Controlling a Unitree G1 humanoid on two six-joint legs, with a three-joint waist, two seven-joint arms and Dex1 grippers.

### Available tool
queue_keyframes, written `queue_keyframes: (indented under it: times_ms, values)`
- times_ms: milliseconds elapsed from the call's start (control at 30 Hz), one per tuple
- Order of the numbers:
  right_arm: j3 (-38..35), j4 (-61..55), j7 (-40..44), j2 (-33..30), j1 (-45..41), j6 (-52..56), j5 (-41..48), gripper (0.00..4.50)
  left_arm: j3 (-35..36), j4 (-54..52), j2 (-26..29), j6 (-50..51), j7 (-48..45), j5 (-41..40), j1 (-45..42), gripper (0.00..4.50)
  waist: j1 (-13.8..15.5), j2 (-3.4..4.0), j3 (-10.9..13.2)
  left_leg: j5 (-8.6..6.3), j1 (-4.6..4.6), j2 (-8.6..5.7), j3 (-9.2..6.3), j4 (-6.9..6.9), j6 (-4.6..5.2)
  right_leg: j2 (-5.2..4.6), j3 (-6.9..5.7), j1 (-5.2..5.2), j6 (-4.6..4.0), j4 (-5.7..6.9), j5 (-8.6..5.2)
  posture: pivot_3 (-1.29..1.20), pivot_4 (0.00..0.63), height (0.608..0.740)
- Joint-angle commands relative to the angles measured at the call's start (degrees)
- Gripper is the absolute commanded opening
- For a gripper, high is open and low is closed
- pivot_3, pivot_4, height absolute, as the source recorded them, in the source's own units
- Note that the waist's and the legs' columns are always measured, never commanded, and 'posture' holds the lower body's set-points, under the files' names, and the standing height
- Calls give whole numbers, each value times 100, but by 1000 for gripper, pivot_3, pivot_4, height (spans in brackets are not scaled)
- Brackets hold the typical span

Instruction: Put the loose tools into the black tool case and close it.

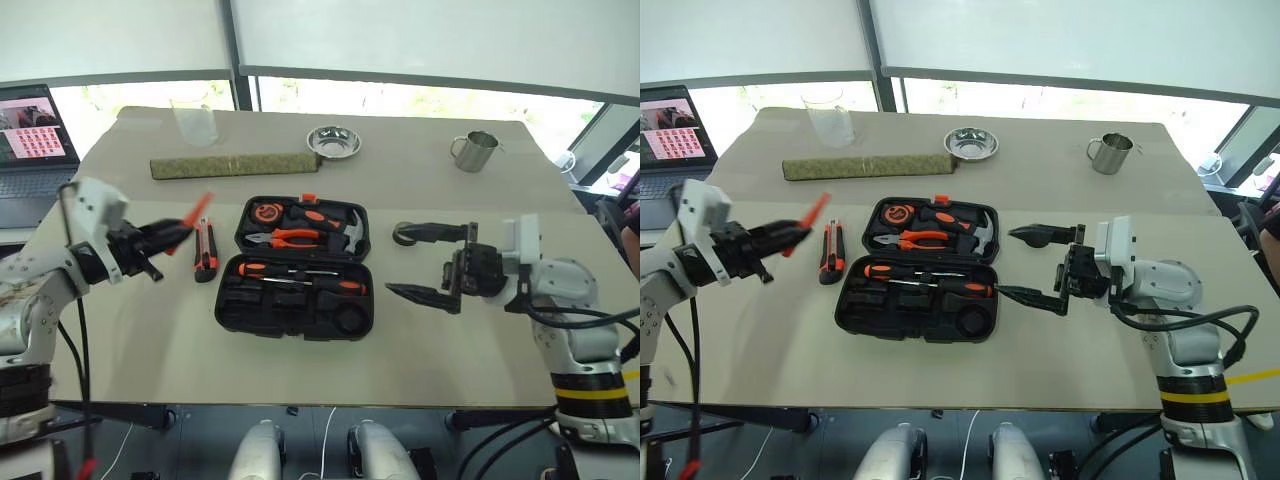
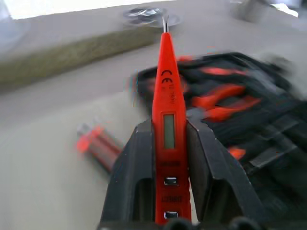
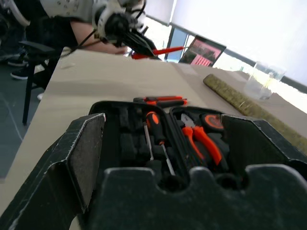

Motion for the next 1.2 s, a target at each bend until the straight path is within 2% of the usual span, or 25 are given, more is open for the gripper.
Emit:
queue_keyframes:
  times_ms: [33, 133, 333, 733, 967, 1133, 1200]
  values:
    - [-50, -321, -86, -22, 7, 99, 122, 4500, -1045, 301, -5, -467, -739, 681, -677, 456, 7, -3, 2, 1, -4, 4, 0, 0, 1, 7, 1, -3, 0, 1, 0, 0, 150, 740]
    - [98, -524, -60, -152, 95, 323, 72, 4500, -1926, 948, -180, -1139, -898, 1675, -1402, 456, 26, -4, 2, 3, -12, 12, -9, 5, 5, 27, 4, -7, 1, 3, -1, 0, 150, 740]
    - [180, -815, -198, -296, 260, 630, 63, 4500, -2479, 1550, -440, -1475, -1129, 2311, -1987, 456, -25, -4, 2, -1, -31, 11, -10, 7, 12, 27, 7, -20, 4, 1, -2, 0, 150, 740]
    - [366, -1026, -442, -498, 472, 937, -226, 4500, -2728, 1651, -810, -1473, -1029, 2939, -2218, 456, -17, -4, 2, -1, -32, 10, -22, 36, 13, 27, 2, -9, 10, 11, -3, 0, 150, 740]
    - [416, -1072, -488, -493, 482, 1015, -209, 4500, -2871, 1630, -765, -1063, -1021, 3267, -2281, 456, -21, -4, 2, -1, -30, 10, -24, 39, 13, 28, 2, -7, 10, 15, -2, 0, 150, 740]
    - [432, -1088, -526, -477, 472, 1064, -192, 4500, -2869, 1461, -799, -646, -1157, 3163, -2244, 456, -28, -4, 2, -1, -29, 11, -26, 41, 13, 28, 2, -6, 10, 18, -3, 0, 150, 740]
    - [440, -1069, -535, -460, 464, 1059, -201, 4500, -2688, 1411, -906, -593, -1038, 2992, -2207, 1468, -39, -4, 2, -1, -29, 11, -26, 41, 13, 29, 2, -6, 10, 18, -3, 0, 150, 740]
